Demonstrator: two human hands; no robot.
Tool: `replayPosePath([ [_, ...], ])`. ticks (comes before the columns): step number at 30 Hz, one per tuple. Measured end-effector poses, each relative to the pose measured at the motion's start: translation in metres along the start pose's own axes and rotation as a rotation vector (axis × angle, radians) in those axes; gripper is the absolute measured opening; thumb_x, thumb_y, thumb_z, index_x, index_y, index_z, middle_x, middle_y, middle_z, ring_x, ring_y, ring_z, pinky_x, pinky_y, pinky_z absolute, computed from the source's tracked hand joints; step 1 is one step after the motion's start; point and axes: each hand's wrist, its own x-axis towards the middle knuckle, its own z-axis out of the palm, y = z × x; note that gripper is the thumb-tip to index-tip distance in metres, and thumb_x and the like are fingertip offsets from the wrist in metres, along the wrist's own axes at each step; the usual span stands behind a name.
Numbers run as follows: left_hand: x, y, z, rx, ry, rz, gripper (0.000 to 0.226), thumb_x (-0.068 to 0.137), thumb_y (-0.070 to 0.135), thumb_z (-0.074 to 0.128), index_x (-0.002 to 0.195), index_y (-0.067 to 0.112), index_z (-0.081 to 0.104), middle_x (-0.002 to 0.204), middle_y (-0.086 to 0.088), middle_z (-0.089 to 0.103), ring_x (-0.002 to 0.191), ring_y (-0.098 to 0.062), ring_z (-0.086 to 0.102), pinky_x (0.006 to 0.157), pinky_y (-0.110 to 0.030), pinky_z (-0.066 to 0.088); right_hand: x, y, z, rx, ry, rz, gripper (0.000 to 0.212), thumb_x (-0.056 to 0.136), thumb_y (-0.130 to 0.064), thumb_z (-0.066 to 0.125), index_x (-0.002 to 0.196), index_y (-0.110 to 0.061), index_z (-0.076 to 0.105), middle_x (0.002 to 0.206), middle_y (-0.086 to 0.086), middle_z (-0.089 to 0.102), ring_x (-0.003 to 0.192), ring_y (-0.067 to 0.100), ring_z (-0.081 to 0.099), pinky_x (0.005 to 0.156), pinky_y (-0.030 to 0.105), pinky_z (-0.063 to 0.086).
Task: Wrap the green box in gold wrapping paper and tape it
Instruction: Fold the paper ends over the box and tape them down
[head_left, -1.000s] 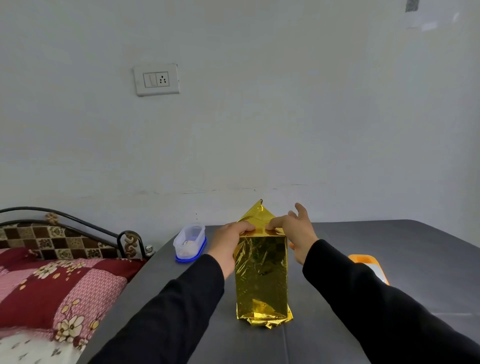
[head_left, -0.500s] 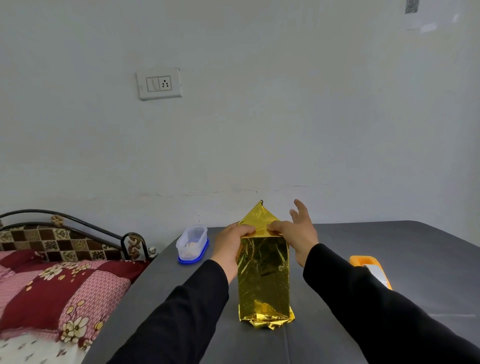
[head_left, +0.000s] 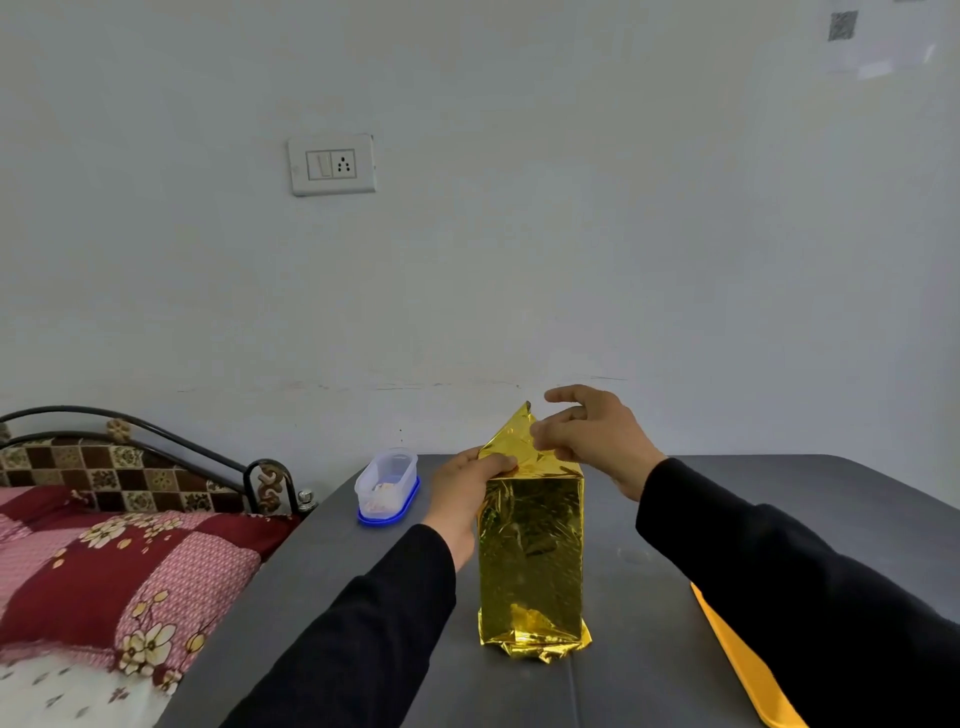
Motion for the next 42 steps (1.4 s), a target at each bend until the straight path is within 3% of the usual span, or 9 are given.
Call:
replayPosePath([
  [4,-0.001,-0.001,-0.001,0.009,-0.002,0.011,0.027,0.085,0.019,0.08,0.109,0.014,0.07,0.104,-0.012,0.077,0.1,-0.031,0.074,0.098,-0.048,0.057,0.013,-0.003,0.006,-0.113,-0.06,0.043,0.053,0.081,-0.006,0.081,0.129,-0.014,0.061,0.084,0.005,0.079,0.071,0.019,0.068,0.073,0.033,0.062],
  [11,-0.004,0.001,-0.001,-0.021,-0.016,0.014,0.027,0.086,0.019,0.08,0.11,0.015,0.069,0.104,-0.01,0.077,0.099,-0.028,0.074,0.093,-0.042,0.059,0.024,-0.006,0.013,-0.241,-0.069,0.045,0.054,0.083,-0.014,0.081,0.132,-0.017,0.06,0.09,0.008,0.078,0.067,0.015,0.065,0.067,0.026,0.054],
  [17,-0.004,0.0,-0.001,-0.021,-0.02,0.011,0.033,0.084,0.021,0.08,0.115,0.015,0.069,0.106,-0.011,0.077,0.1,-0.029,0.074,0.095,-0.045,0.058,0.028,-0.007,0.014,-0.165,-0.087,0.081,0.055,0.081,-0.014,0.084,0.13,-0.017,0.059,0.092,0.014,0.076,0.061,0.016,0.059,0.059,0.024,0.051],
  [21,-0.005,0.001,-0.001,-0.018,-0.015,0.015,0.033,0.085,0.021,0.08,0.115,0.015,0.069,0.106,-0.01,0.077,0.1,-0.028,0.074,0.094,-0.043,0.059,0.03,-0.007,0.015,-0.094,-0.115,0.089,0.062,0.081,-0.009,0.084,0.134,-0.018,0.054,0.092,0.016,0.076,0.068,0.019,0.062,0.062,0.025,0.054],
  [26,-0.009,0.004,0.001,-0.041,-0.011,0.013,0.029,0.086,0.019,0.079,0.113,0.016,0.068,0.105,-0.01,0.077,0.097,-0.027,0.075,0.079,-0.034,0.059,0.033,-0.003,0.017,-0.153,-0.108,0.099,0.064,0.08,-0.011,0.085,0.134,-0.021,0.053,0.097,0.015,0.076,0.068,0.018,0.062,0.062,0.024,0.053],
  [34,-0.014,0.006,0.002,-0.016,-0.009,0.016,0.022,0.087,0.016,0.078,0.107,0.016,0.069,0.105,-0.012,0.077,0.098,-0.029,0.074,0.087,-0.038,0.06,0.038,-0.002,0.022,-0.314,-0.051,0.097,0.063,0.079,-0.015,0.083,0.133,-0.022,0.051,0.107,0.012,0.072,0.069,0.016,0.065,0.063,0.022,0.058],
  [40,-0.016,0.006,0.002,-0.009,-0.002,0.015,0.021,0.086,0.015,0.078,0.105,0.015,0.07,0.104,-0.012,0.077,0.1,-0.029,0.074,0.092,-0.041,0.059,0.043,0.002,0.028,-0.441,-0.016,0.057,0.073,0.072,-0.025,0.084,0.137,-0.023,0.053,0.111,0.008,0.07,0.095,0.022,0.07,0.081,0.03,0.062],
  [42,-0.015,0.006,0.001,-0.019,-0.004,0.014,0.022,0.086,0.014,0.078,0.107,0.013,0.07,0.106,-0.013,0.077,0.099,-0.029,0.074,0.089,-0.039,0.059,0.042,0.001,0.03,-0.46,-0.004,0.063,0.074,0.071,-0.024,0.083,0.139,-0.022,0.053,0.115,0.008,0.068,0.101,0.023,0.068,0.077,0.028,0.059],
])
